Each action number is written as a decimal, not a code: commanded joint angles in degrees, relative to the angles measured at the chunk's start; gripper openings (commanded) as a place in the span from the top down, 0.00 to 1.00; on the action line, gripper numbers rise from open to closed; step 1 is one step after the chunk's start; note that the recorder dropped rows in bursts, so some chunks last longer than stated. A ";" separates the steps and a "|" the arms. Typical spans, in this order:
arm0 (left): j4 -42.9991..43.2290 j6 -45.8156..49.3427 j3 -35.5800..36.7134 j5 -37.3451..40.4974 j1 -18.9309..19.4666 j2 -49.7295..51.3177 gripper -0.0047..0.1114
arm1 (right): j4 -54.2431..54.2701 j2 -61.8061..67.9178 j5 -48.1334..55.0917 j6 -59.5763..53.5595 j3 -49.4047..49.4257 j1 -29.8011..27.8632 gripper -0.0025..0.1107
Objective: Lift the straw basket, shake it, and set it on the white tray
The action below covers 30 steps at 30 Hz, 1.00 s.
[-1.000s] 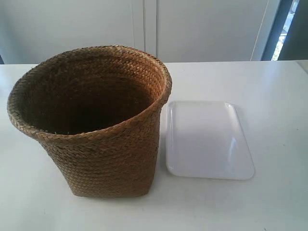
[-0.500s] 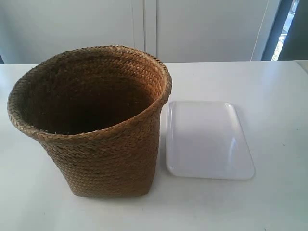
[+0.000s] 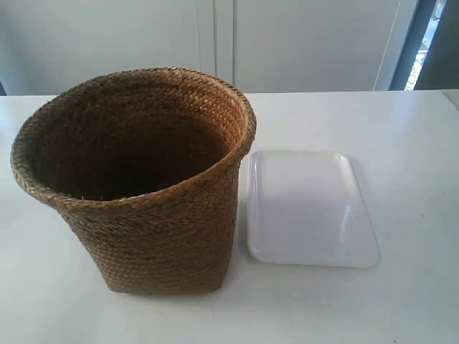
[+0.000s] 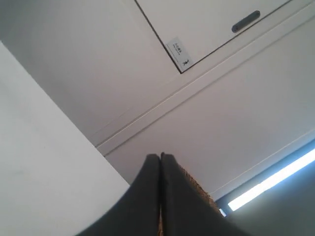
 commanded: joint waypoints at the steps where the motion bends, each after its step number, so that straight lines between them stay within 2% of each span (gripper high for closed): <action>1: -0.41 9.54 -5.40 3.37 0.15 3.71 0.96 | -0.12 4.06 5.07 -12.13 -5.92 -0.13 0.98; 7: -0.23 15.18 -14.43 4.74 0.15 16.36 0.96 | -0.23 15.46 14.48 -18.51 -18.24 -0.13 0.98; 10: 0.37 21.79 -21.32 8.67 0.15 22.69 0.96 | -0.24 21.58 21.95 -25.80 -24.61 -0.13 0.98; 13: 0.37 26.30 -29.00 13.29 0.15 29.12 0.96 | -0.24 27.47 29.89 -26.94 -30.71 -0.13 0.98; 15: 2.09 28.66 -34.25 19.23 0.15 33.42 0.96 | -0.24 31.52 36.67 -27.33 -34.95 -0.13 0.98; 19: 7.54 36.05 -45.67 40.21 0.15 40.05 0.96 | 0.26 36.50 42.74 -27.40 -39.78 -0.13 0.98; 21: 7.79 37.12 -48.15 44.39 0.15 41.40 0.96 | -0.13 36.79 42.31 -26.87 -40.05 -0.13 0.98; 27: 13.85 38.76 -48.61 50.61 0.15 40.87 0.96 | -4.88 36.79 53.48 -31.89 -39.95 -0.13 0.98; 30: 15.99 39.28 -49.50 50.09 0.15 41.76 0.96 | -4.88 37.18 53.45 -35.69 -40.23 -0.13 0.98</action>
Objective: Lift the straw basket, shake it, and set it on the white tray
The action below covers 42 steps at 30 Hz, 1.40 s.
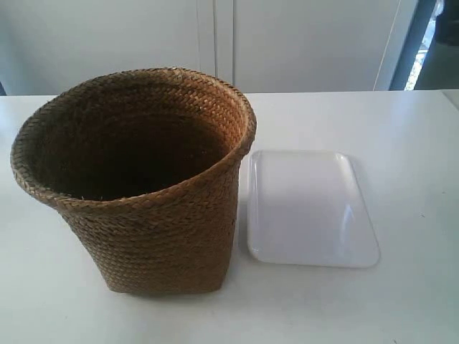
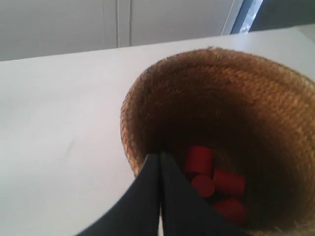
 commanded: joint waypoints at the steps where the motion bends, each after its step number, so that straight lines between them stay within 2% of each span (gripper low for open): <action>1: 3.26 1.15 -2.39 1.70 0.15 1.46 0.96 | -0.89 0.80 0.87 -5.76 -0.92 -0.13 0.98; 6: 5.38 -0.04 -10.90 8.02 0.15 8.81 0.96 | 0.04 6.13 4.40 -4.96 -4.95 -0.13 0.93; 10: 8.27 -1.71 -18.78 18.37 0.15 16.04 0.96 | 3.17 12.83 13.08 -4.99 -10.63 -0.13 0.81; 13: 9.15 -2.05 -23.91 23.25 0.15 20.43 0.96 | 4.86 16.86 18.35 -4.99 -15.29 -0.13 0.70; 16: 8.66 -3.38 -26.29 26.35 0.15 22.49 0.86 | 5.64 19.13 20.37 -2.83 -18.87 -0.13 0.57; 19: 8.44 -3.38 -26.28 26.22 0.15 22.38 0.76 | 6.81 19.61 18.28 -2.18 -19.70 -0.13 0.48; 21: 8.57 -3.38 -26.28 26.09 0.15 22.38 0.71 | 7.85 19.61 15.45 -0.82 -19.70 -0.13 0.47; 25: 8.67 -2.59 -26.28 27.81 0.15 22.38 0.69 | 10.76 19.74 16.18 0.35 -19.70 -0.13 0.47; 27: 8.67 -0.58 -26.28 23.02 0.15 22.38 0.69 | 12.26 20.66 16.08 -0.02 -19.70 -0.13 0.47; 29: 7.98 -2.32 -26.28 21.45 0.15 22.57 0.69 | 14.12 22.57 18.04 -0.02 -19.70 -0.13 0.47; 31: 5.62 -2.41 -26.28 24.07 0.15 23.89 0.69 | 17.96 24.94 22.21 -2.60 -19.70 -0.13 0.47; 33: 5.62 -2.30 -26.28 25.68 0.15 25.20 0.69 | 21.49 26.46 22.35 -2.73 -19.70 -0.13 0.48; 35: 5.84 -2.03 -26.28 26.52 0.15 26.73 0.69 | 23.78 27.67 21.29 -2.84 -19.70 -0.13 0.52; 36: 5.84 -2.03 -26.28 27.55 0.15 27.13 0.67 | 23.78 28.10 21.53 -4.52 -19.70 -0.13 0.52; 40: 5.84 -1.49 -25.85 27.25 0.15 28.59 0.46 | 23.56 29.17 21.44 -7.81 -19.70 0.00 0.42; 42: 5.40 -0.89 -25.85 27.16 0.15 29.38 0.43 | 23.72 29.31 19.32 -7.81 -19.70 0.00 0.42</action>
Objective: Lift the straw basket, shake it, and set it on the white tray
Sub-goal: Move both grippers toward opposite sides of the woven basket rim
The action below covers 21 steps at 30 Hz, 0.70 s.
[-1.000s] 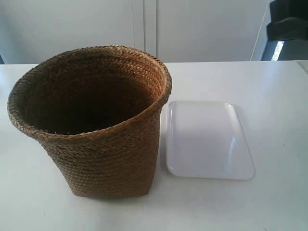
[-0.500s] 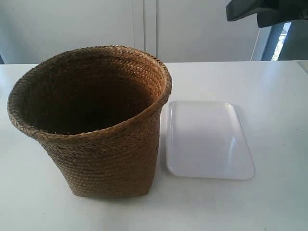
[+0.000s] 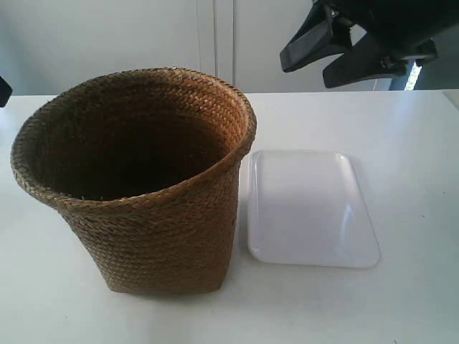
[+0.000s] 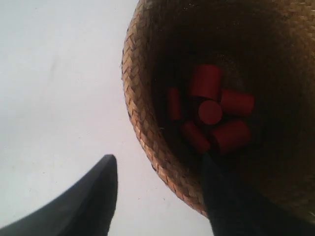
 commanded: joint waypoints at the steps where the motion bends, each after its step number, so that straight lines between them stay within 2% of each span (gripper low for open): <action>1: -1.15 0.99 0.10 0.38 0.15 1.19 0.43 | 0.88 0.23 -3.58 -1.03 -0.32 0.00 0.42; 8: -1.57 1.10 0.49 0.05 0.15 3.55 0.43 | 1.11 0.98 -3.12 -0.15 -0.32 0.00 0.41; 15: -2.81 1.22 0.82 -2.13 0.15 5.18 0.43 | -0.47 2.40 -2.05 -0.91 -0.32 3.04 0.29; 21: -3.98 1.74 1.64 -2.26 0.15 6.13 0.43 | -1.05 3.98 -2.99 -0.91 -0.32 6.06 0.29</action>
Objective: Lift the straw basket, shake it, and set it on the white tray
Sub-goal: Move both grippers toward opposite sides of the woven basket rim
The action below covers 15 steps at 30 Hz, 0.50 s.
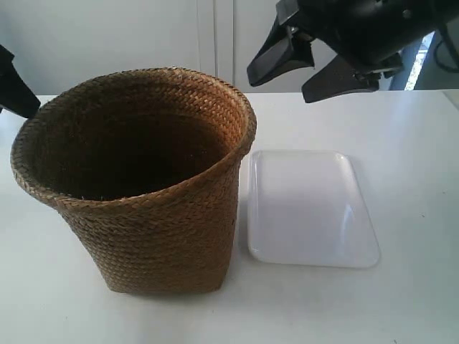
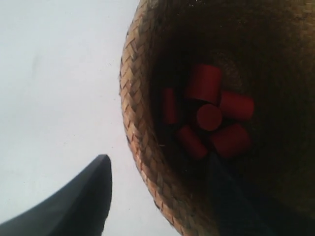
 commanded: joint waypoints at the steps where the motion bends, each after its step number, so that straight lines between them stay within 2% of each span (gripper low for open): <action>1: -1.44 0.83 1.02 0.31 0.15 0.78 0.43 | -0.81 1.30 -1.41 -0.67 -0.32 2.02 0.29; 15: -1.44 1.42 1.89 -1.22 0.15 2.23 0.43 | -0.81 5.59 -1.75 2.00 -1.44 3.08 0.29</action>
